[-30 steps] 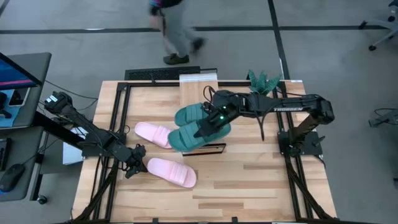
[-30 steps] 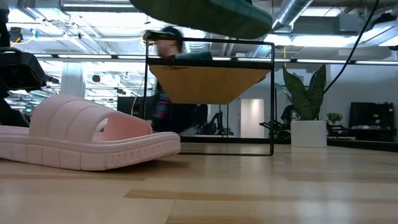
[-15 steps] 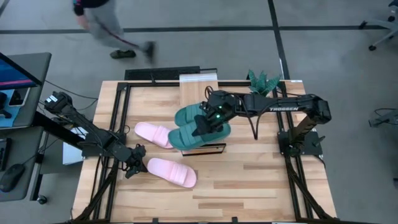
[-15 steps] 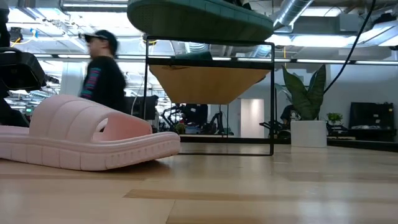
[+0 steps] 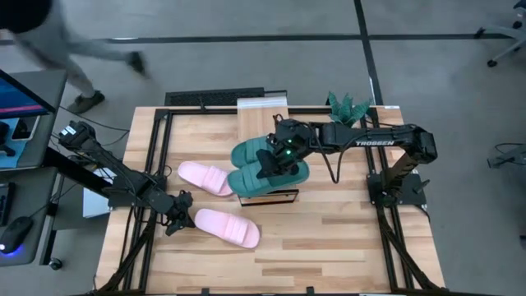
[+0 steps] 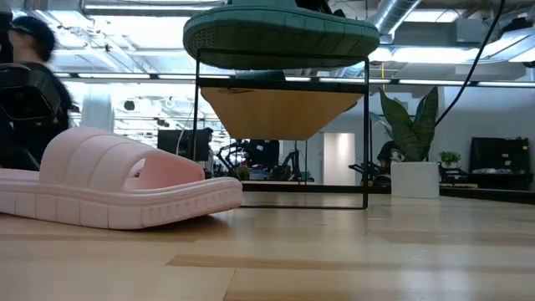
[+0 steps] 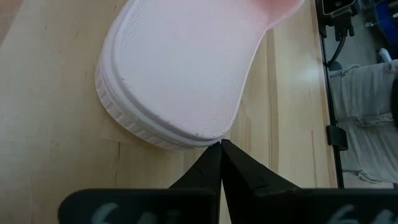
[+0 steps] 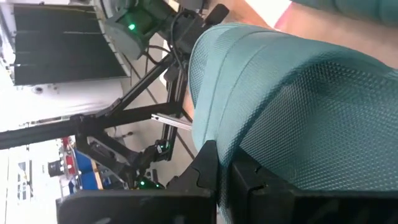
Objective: Pick and place slides into the shelf
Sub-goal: Put the green slide on the shelf
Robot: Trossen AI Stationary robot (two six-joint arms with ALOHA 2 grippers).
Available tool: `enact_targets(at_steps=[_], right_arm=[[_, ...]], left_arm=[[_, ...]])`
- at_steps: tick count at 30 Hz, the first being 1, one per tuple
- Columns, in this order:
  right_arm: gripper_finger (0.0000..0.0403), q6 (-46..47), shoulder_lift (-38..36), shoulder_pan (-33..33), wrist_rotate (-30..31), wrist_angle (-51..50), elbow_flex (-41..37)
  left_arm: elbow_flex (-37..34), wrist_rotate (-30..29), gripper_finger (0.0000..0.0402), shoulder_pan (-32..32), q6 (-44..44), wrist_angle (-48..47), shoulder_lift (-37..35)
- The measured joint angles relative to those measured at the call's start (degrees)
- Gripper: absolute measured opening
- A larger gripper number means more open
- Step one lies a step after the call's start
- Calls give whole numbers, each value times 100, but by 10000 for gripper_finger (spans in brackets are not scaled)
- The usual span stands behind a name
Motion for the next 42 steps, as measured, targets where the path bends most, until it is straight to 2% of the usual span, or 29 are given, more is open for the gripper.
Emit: enact_targets(at_steps=[13, 31, 42], right_arm=[[0, 117, 0, -153, 150, -258, 0], [0, 370, 3, -31, 157, -273, -2], [0, 399, 525, -31, -147, 364, -2]], left_arm=[[-2, 0, 0, 0, -1, 0, 0], [-1, -1, 0, 0, 0, 0, 0], [-1, 2, 0, 0, 0, 4, -1]])
